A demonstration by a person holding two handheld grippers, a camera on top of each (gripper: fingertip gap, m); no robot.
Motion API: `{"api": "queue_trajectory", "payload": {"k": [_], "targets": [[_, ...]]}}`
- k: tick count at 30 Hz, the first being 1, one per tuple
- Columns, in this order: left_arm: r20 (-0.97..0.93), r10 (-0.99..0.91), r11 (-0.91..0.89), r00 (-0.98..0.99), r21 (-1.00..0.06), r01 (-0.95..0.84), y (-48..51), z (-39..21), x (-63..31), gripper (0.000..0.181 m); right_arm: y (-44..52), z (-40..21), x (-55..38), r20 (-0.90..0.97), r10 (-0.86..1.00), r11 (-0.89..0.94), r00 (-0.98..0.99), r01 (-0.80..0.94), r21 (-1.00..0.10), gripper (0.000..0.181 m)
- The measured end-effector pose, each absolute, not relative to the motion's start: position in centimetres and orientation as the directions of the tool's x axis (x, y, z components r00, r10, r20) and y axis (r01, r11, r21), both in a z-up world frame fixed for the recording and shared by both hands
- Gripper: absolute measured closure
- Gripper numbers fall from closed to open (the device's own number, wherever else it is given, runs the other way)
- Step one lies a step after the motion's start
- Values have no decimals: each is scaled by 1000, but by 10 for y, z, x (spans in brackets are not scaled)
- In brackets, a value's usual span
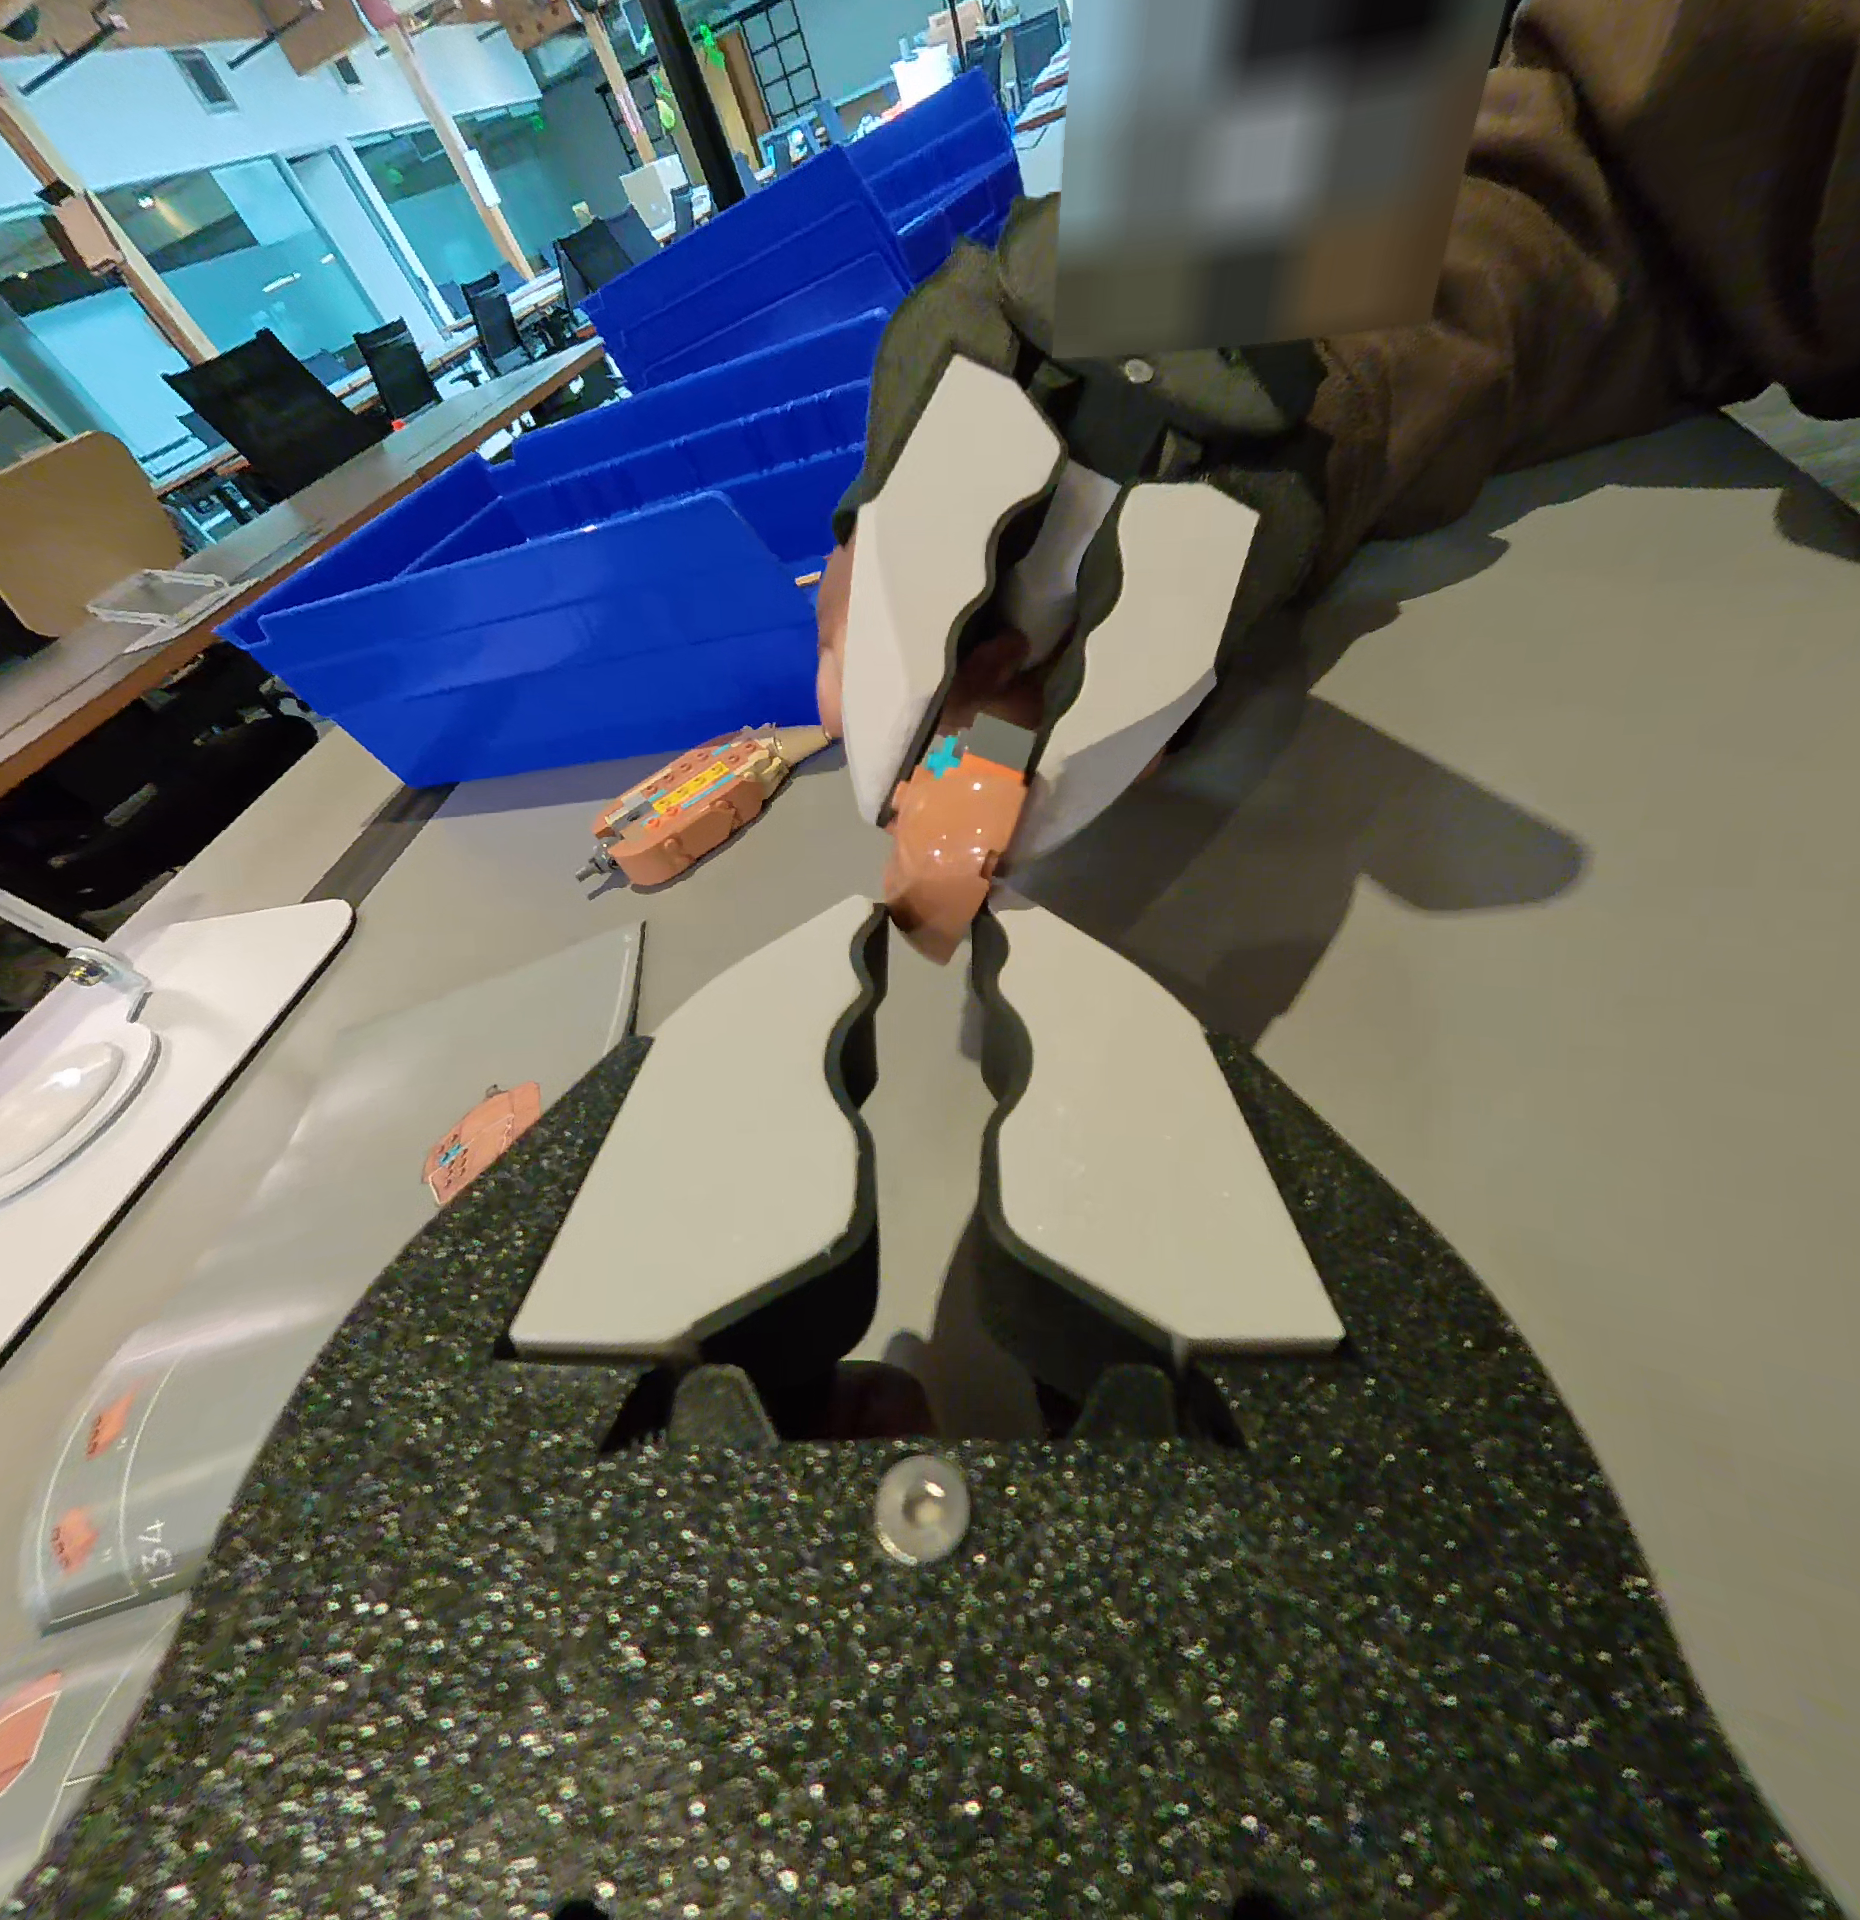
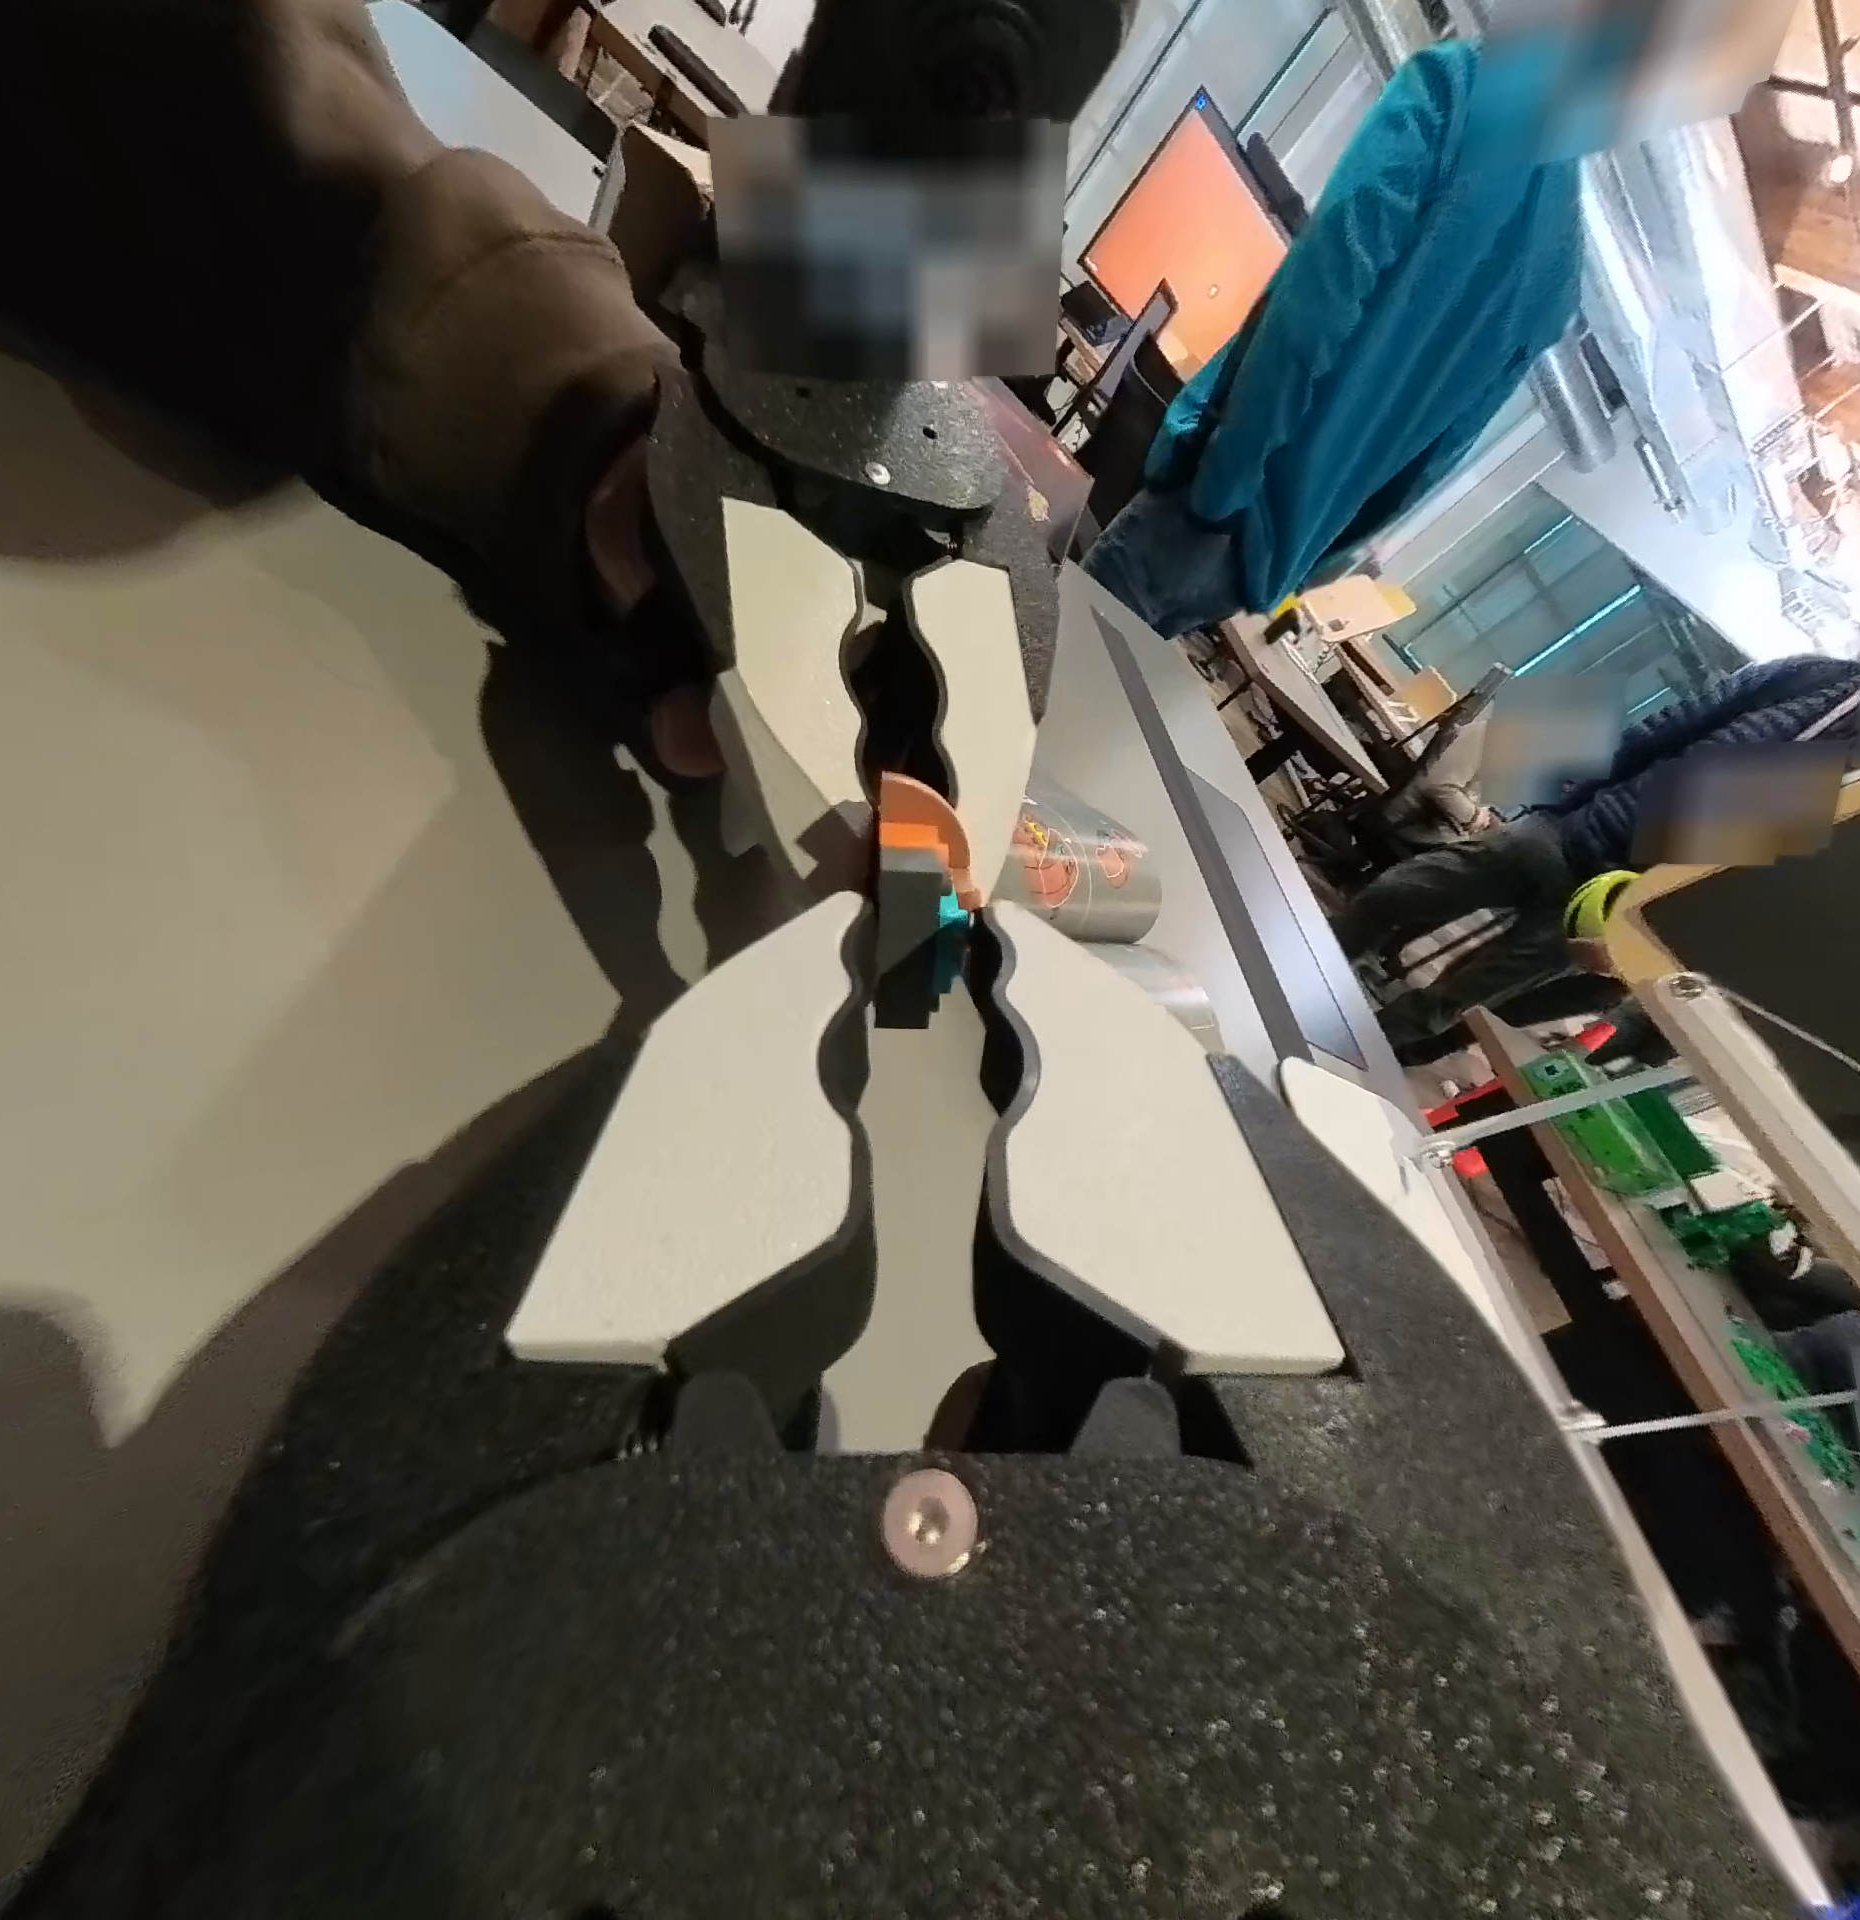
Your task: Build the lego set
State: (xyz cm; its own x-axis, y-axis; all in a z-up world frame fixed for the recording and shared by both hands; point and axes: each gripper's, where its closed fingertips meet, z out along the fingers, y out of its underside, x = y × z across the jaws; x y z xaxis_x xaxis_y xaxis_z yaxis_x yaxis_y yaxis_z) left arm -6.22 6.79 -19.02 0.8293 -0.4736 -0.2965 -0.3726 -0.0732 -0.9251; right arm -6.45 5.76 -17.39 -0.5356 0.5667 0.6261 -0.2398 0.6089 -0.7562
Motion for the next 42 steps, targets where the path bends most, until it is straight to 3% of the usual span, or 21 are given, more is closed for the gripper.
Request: {"api": "queue_trajectory", "payload": {"k": [4,9,13,16,20,29,42], "targets": [[-125,-547,-146,828,-959,-242,62,-193,-61,161,58,-170,-63,700,538,637,-470,-318,-702,164],[224,-624,-275,749,-960,57,54,-183,-55,134,56,-166,-61,814,460,707,-354,-409,-577,163],[282,-668,-323,688,-944,73,49,-185,-40,116,49,-174,-61,883,359,768,-302,-442,-464,163],[317,-678,-335,663,-936,105,48,-182,-37,115,43,-175,-58,898,330,771,-291,-465,-435,163],[329,-669,-334,666,-934,126,50,-181,-37,130,37,-171,-56,905,322,760,-279,-494,-423,164],[218,-642,-264,735,-963,56,56,-181,-42,131,47,-173,-64,923,325,814,-206,-435,-384,157],[139,-633,-263,762,-964,-43,58,-190,-40,132,47,-181,-64,923,277,829,-268,-419,-371,164]]}}
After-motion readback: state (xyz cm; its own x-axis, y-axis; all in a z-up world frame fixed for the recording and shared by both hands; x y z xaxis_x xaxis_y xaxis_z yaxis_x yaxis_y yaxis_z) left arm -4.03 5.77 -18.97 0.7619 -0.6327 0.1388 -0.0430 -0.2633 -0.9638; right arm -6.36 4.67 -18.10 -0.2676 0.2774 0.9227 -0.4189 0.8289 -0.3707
